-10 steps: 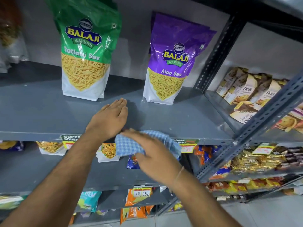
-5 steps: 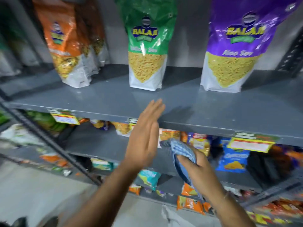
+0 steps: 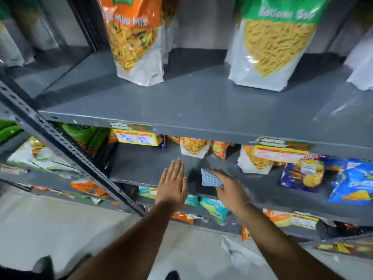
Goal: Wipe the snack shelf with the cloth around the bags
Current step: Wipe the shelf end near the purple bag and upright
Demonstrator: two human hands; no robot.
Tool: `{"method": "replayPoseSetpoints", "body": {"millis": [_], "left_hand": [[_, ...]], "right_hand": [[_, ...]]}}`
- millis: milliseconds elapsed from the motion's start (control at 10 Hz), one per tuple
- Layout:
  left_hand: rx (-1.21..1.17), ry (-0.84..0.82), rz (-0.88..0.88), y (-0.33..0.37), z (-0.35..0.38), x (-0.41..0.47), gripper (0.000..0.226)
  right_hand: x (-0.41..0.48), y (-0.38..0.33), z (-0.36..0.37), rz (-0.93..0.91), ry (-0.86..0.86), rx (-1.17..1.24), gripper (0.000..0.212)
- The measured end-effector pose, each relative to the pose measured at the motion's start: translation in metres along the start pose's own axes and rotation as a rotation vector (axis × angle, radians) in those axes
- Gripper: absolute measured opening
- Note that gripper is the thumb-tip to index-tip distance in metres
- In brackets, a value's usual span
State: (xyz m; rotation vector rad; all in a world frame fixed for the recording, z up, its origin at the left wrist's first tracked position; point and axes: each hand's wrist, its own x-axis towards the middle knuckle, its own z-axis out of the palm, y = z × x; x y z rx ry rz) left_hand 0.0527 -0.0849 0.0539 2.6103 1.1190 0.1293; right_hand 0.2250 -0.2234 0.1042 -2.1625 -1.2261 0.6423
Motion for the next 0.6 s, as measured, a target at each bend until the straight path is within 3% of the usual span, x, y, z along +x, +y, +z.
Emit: {"method": "replayPoseSetpoints", "body": {"millis": [100,300,600], "left_hand": [[-0.053,-0.118,-0.008,-0.043,0.018,0.028,0.082],[-0.053,-0.184,0.025,-0.067,0.044,0.035,0.085],[-0.013,-0.211,0.049,-0.07,0.05,0.034,0.075]], "right_hand": [[0.058,-0.01,0.054,0.01,0.072,-0.355,0.072],[0.075,0.013,0.118,0.063,0.056,-0.463,0.07],[0.079,0.02,0.13,0.05,0.094,-0.578,0.088]]}}
